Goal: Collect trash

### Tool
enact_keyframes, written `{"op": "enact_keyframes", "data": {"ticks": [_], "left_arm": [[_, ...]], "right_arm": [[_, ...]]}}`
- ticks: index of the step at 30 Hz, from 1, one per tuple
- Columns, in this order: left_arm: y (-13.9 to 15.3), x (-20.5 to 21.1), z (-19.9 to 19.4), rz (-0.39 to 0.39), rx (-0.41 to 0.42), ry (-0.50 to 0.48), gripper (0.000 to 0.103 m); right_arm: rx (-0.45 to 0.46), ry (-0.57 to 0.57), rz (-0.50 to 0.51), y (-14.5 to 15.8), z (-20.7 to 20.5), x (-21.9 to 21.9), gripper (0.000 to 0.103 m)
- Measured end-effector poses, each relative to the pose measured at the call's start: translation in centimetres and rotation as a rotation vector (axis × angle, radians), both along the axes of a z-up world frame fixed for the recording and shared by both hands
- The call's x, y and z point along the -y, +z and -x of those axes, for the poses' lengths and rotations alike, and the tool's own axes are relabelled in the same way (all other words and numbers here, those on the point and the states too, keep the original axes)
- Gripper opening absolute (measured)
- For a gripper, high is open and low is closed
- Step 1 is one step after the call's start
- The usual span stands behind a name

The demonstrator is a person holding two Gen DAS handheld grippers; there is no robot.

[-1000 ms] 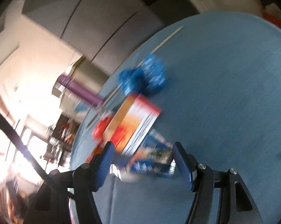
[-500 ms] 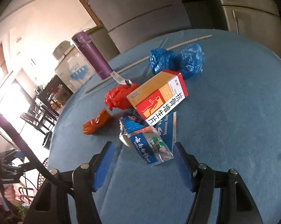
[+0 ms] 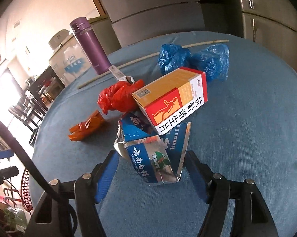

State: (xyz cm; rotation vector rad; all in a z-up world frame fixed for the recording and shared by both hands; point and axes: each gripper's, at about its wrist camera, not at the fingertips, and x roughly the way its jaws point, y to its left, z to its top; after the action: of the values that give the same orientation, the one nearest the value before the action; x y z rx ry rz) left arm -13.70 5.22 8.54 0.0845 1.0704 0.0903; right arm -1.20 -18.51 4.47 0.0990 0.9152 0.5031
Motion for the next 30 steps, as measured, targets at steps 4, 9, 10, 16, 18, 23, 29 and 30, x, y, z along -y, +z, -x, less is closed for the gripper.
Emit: {"op": "enact_keyframes", "data": {"ticks": [4, 9, 10, 16, 18, 23, 29, 30], "left_arm": [[0.1, 0.5, -2.2, 0.002, 0.035, -0.037, 0.078], [-1.0, 1.2, -6.1, 0.091, 0.018, -0.101, 0.078], [-1.3, 1.4, -6.8, 0.110, 0.013, -0.114, 0.078], [-2.8, 2.7, -10.4, 0.189, -0.015, -0.195, 0.078], [-3.1, 3.1, -11.5, 0.210, -0.024, -0.225, 0.078], [-4.2, 3.4, -14.1, 0.200, -0.041, -0.249, 0.078], [-6.0, 4.4, -15.9, 0.209, -0.082, -0.263, 0.067], [-6.4, 4.4, -16.1, 0.221, -0.093, -0.264, 0.053]], "right_arm": [[-0.034, -0.012, -0.053, 0.2, 0.0, 0.2, 0.074], [-0.002, -0.033, -0.012, 0.0, 0.3, -0.5, 0.076], [0.000, -0.035, -0.006, 0.0, 0.3, -0.7, 0.077], [0.021, -0.046, 0.036, 0.0, 0.0, -1.3, 0.075], [0.039, -0.045, 0.068, 0.0, 0.0, -1.7, 0.069], [0.056, -0.043, 0.079, -0.2, 0.2, -1.1, 0.047], [0.042, -0.042, 0.019, -0.2, 0.8, 0.8, 0.037], [0.040, -0.045, 0.010, -0.2, 0.9, 1.0, 0.037]]}}
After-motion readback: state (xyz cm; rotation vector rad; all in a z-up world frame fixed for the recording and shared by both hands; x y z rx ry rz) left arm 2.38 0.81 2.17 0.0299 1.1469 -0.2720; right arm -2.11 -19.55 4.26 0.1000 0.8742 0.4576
